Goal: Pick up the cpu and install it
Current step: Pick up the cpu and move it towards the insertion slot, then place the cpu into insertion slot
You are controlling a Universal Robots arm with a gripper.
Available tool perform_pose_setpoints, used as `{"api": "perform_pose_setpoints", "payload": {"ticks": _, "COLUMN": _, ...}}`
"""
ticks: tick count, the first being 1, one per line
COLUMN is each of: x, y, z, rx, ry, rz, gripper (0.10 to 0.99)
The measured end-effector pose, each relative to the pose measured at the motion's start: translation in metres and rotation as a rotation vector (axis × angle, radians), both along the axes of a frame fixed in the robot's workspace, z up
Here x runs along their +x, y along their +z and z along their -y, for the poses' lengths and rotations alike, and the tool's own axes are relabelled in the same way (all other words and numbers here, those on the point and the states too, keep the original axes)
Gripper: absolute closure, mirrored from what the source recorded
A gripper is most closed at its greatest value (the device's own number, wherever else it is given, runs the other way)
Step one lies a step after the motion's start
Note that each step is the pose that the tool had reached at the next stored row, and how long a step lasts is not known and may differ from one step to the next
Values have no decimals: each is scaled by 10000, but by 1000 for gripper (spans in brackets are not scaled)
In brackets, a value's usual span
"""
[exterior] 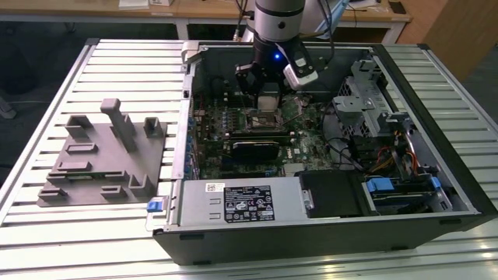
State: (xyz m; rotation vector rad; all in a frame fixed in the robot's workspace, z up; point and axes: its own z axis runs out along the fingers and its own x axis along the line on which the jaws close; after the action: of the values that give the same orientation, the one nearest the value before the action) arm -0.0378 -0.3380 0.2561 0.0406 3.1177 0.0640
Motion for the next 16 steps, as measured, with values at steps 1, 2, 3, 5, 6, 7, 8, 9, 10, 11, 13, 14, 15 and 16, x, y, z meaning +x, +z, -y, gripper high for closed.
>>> {"api": "perform_pose_setpoints", "payload": {"ticks": 1, "x": 0, "y": -3, "z": 0, "rx": 2, "ry": 0, "rz": 1, "gripper": 549}}
{"api": "perform_pose_setpoints", "payload": {"ticks": 2, "x": 0, "y": -6, "z": 0, "rx": 3, "ry": 0, "rz": 1, "gripper": 549}}
{"api": "perform_pose_setpoints", "payload": {"ticks": 3, "x": 0, "y": -6, "z": 0, "rx": 2, "ry": 0, "rz": 1, "gripper": 549}}
{"api": "perform_pose_setpoints", "payload": {"ticks": 5, "x": 0, "y": -6, "z": 0, "rx": 3, "ry": 0, "rz": 1, "gripper": 549}}
{"api": "perform_pose_setpoints", "payload": {"ticks": 6, "x": 0, "y": -6, "z": 0, "rx": 3, "ry": 0, "rz": 1, "gripper": 549}}
{"api": "perform_pose_setpoints", "payload": {"ticks": 7, "x": 0, "y": -6, "z": 0, "rx": 2, "ry": 0, "rz": 1, "gripper": 549}}
{"api": "perform_pose_setpoints", "payload": {"ticks": 8, "x": 0, "y": -7, "z": 0, "rx": 2, "ry": 0, "rz": 1, "gripper": 549}}
{"api": "perform_pose_setpoints", "payload": {"ticks": 9, "x": 0, "y": -7, "z": 0, "rx": 2, "ry": 0, "rz": 1, "gripper": 549}}
{"api": "perform_pose_setpoints", "payload": {"ticks": 10, "x": 0, "y": -7, "z": 0, "rx": 2, "ry": 0, "rz": 1, "gripper": 549}}
{"api": "perform_pose_setpoints", "payload": {"ticks": 11, "x": 0, "y": -7, "z": 0, "rx": 2, "ry": 0, "rz": 1, "gripper": 549}}
{"api": "perform_pose_setpoints", "payload": {"ticks": 13, "x": 0, "y": -7, "z": 0, "rx": 3, "ry": -11, "rz": 1, "gripper": 549}}
{"api": "perform_pose_setpoints", "payload": {"ticks": 14, "x": 0, "y": -8, "z": 0, "rx": 3, "ry": -92, "rz": 2, "gripper": 549}}
{"api": "perform_pose_setpoints", "payload": {"ticks": 15, "x": 0, "y": -8, "z": 0, "rx": 4, "ry": -253, "rz": 2, "gripper": 549}}
{"api": "perform_pose_setpoints", "payload": {"ticks": 16, "x": 0, "y": -8, "z": 0, "rx": 4, "ry": -415, "rz": 2, "gripper": 549}}
